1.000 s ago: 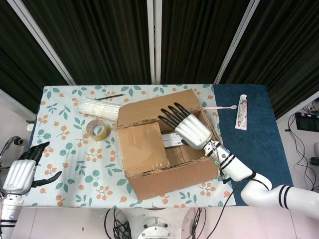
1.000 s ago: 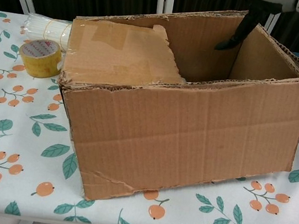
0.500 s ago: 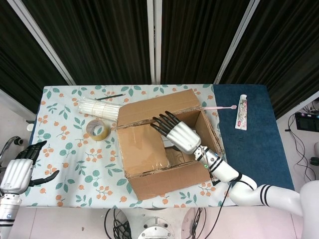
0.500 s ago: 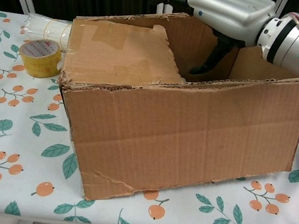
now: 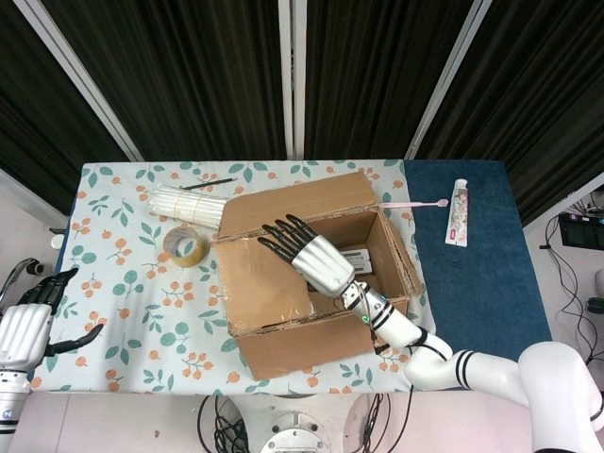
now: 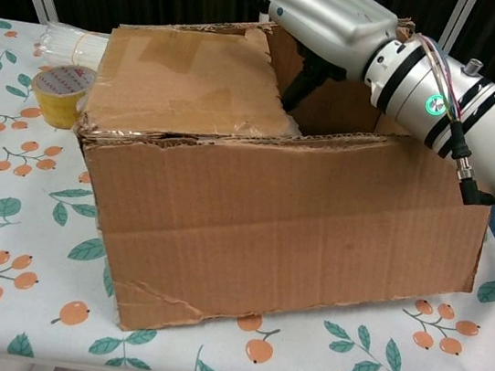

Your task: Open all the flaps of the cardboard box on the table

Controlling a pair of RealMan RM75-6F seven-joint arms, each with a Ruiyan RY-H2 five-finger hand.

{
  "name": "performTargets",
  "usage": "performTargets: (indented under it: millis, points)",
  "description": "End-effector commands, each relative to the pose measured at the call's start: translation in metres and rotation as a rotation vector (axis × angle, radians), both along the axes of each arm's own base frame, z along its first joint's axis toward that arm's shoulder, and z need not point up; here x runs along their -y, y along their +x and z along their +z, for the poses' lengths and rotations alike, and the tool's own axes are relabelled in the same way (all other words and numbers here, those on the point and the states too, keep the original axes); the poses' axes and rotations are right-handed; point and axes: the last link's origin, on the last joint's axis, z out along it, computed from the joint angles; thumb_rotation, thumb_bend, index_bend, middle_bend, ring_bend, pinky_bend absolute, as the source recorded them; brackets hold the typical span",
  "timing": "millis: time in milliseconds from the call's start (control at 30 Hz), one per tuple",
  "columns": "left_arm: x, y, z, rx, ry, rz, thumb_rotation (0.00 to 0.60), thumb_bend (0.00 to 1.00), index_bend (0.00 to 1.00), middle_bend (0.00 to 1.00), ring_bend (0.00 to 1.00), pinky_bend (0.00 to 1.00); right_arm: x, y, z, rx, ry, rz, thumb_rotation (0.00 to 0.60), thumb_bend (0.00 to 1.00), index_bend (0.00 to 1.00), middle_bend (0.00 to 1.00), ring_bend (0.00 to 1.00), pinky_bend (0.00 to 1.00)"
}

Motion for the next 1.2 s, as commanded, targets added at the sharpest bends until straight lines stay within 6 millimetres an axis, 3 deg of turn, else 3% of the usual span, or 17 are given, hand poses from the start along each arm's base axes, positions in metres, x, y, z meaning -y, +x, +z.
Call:
performTargets:
  millis: [33,400,633,867,1033,1200]
  points:
    - [0.000,0.000,0.001,0.000,0.002,-0.001,0.247,0.15,0.08,0.12,0.13,0.24,0.002,0.012,0.005,0.060,0.000,0.019,0.600,0.03,0.00,0.00,0.00,0.00]
    - [0.000,0.000,0.001,0.012,0.001,-0.002,0.249,0.15,0.08,0.12,0.13,0.24,0.001,0.064,0.042,0.224,-0.049,0.097,0.600,0.03,0.00,0.00,0.00,0.00]
    - [0.000,0.000,0.002,0.011,-0.001,0.000,0.254,0.15,0.08,0.12,0.13,0.24,-0.008,0.117,0.042,0.256,-0.016,0.139,0.600,0.04,0.00,0.00,0.00,0.00]
    - [0.002,-0.004,0.004,0.011,0.001,0.013,0.272,0.15,0.08,0.12,0.13,0.24,-0.015,0.154,0.021,0.217,-0.003,0.152,0.600,0.04,0.00,0.00,0.00,0.00]
    - [0.004,-0.005,0.006,0.015,0.010,0.015,0.281,0.15,0.08,0.12,0.13,0.24,-0.021,0.165,0.011,0.231,0.015,0.148,0.600,0.04,0.00,0.00,0.00,0.00]
    - [0.006,-0.008,0.006,0.014,0.009,0.023,0.286,0.15,0.08,0.12,0.13,0.24,-0.016,0.156,0.014,0.232,-0.014,0.136,0.600,0.04,0.00,0.00,0.00,0.00]
